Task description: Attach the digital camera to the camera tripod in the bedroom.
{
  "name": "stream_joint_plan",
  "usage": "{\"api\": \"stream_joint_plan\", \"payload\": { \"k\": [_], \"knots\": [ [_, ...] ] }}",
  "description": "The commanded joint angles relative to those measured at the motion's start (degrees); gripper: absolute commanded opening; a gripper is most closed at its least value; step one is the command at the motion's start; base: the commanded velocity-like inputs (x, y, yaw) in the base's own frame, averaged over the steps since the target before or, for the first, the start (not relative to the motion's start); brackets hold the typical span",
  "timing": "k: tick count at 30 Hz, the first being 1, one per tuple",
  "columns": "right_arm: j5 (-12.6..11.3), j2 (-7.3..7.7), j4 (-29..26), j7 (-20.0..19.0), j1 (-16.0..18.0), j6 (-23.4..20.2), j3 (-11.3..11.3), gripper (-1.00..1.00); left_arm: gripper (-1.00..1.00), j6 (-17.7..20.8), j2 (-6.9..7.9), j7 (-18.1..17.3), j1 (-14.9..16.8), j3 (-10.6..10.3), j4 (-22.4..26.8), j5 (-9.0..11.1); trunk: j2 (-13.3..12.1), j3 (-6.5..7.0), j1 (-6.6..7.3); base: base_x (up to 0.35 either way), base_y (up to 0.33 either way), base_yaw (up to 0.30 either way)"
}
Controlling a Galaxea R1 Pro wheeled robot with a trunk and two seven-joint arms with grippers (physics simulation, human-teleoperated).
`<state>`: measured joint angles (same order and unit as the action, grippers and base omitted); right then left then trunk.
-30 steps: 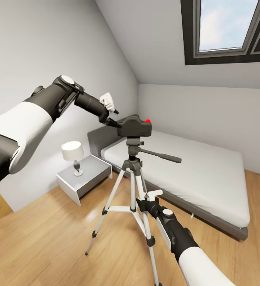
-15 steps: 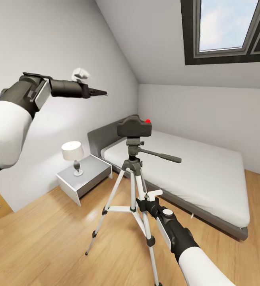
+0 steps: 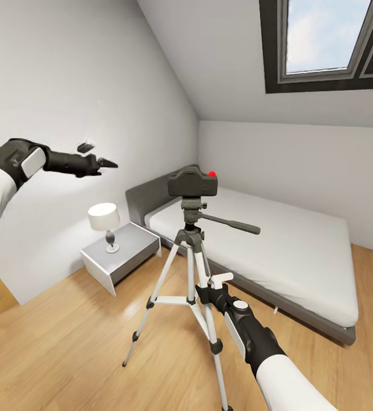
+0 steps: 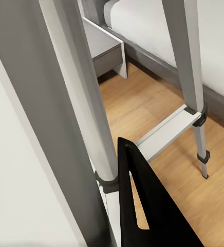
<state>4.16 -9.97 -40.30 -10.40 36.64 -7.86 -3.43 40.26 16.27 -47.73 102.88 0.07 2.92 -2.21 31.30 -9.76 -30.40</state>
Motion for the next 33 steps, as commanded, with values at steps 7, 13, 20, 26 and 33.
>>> {"api": "stream_joint_plan", "payload": {
  "k": [7, 13, 20, 26, 33],
  "knots": [
    [3.05, -0.03, 0.04, -0.2, 0.01, -0.33, -0.08, -1.0, 1.0, 2.52, 6.13, 2.98, -4.73, 0.39, -2.32, 0.15, 0.09, -0.11, -0.03, 0.0, 0.0, 0.0],
    [3.1, -0.03, 0.04, -0.16, 0.01, -0.39, -0.08, -1.0, 1.0, 1.93, 7.87, 3.65, -18.24, 0.49, -2.67, 0.47, 0.09, -0.11, -0.03, 0.0, 0.0, 0.0],
    [3.11, -0.03, 0.04, -0.15, 0.01, -0.4, -0.18, -1.0, 1.0, -4.91, 8.03, 4.43, -35.18, 0.57, -2.79, 3.78, 0.09, -0.11, -0.03, 0.0, 0.0, 0.0],
    [2.95, -0.03, 0.04, -0.19, 0.01, -0.4, -0.18, -1.0, 1.0, -9.12, 7.43, 4.76, -47.21, 0.62, -2.82, 8.4, 0.09, -0.11, -0.03, 0.0, 0.0, 0.0],
    [2.71, -0.03, 0.08, -0.28, 0.01, -0.46, -0.21, -1.0, 1.0, -11.84, 5.39, 11.67, -59.52, 0.63, -2.83, 11.52, 0.09, -0.11, -0.03, 0.0, 0.0, 0.0]
  ]
}}
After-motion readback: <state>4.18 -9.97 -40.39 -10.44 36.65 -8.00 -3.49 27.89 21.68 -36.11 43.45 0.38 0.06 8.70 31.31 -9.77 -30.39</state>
